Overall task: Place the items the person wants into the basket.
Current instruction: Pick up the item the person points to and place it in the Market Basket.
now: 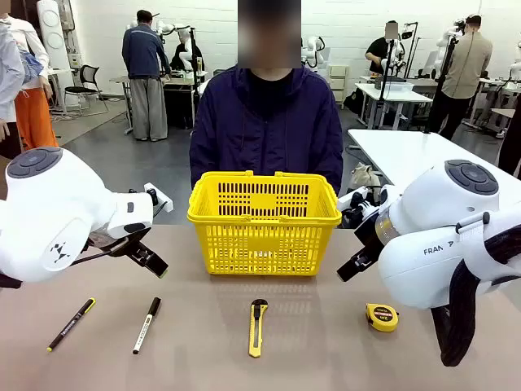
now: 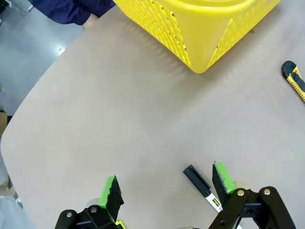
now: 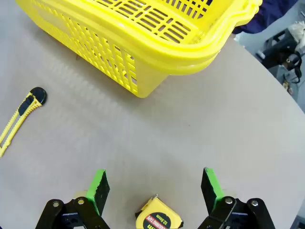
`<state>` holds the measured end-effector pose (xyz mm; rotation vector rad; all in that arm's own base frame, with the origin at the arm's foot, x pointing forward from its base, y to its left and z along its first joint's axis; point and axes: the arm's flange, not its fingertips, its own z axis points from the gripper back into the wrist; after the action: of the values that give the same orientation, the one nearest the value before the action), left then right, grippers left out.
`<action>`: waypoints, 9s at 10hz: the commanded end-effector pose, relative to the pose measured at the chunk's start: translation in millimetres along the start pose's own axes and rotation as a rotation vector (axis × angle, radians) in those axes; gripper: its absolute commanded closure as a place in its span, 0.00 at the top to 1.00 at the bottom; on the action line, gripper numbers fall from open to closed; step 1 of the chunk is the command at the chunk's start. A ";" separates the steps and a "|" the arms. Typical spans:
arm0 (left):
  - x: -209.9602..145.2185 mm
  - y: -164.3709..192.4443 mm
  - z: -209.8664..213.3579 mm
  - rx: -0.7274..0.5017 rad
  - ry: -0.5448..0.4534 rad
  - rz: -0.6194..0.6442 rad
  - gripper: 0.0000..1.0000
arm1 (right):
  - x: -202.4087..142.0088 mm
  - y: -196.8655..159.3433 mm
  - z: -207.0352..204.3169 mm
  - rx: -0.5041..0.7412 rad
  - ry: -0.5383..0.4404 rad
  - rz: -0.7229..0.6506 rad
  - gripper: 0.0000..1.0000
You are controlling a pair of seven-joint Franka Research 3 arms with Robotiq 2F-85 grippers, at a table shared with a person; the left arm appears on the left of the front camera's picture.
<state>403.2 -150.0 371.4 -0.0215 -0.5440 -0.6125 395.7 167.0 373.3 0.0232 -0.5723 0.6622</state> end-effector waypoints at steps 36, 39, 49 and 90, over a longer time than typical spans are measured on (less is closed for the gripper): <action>3.7 42.4 239.1 -0.204 -0.127 -0.010 1.00 | -22.2 -39.9 264.1 0.071 -0.021 -0.037 1.00; -52.9 135.1 266.5 -0.343 -0.264 0.029 1.00 | -83.7 -125.7 264.1 0.305 -0.138 -0.217 1.00; -209.0 218.3 328.8 -0.334 -0.303 0.217 1.00 | -251.9 -192.5 350.0 0.431 -0.417 -0.310 1.00; -209.4 219.4 339.5 -0.302 -0.318 0.229 1.00 | 16.4 -52.0 64.8 0.085 0.438 -0.691 1.00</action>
<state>219.6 203.1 591.5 -0.4574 -0.7331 -0.4547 406.9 123.1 444.2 0.1353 -0.0967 0.0056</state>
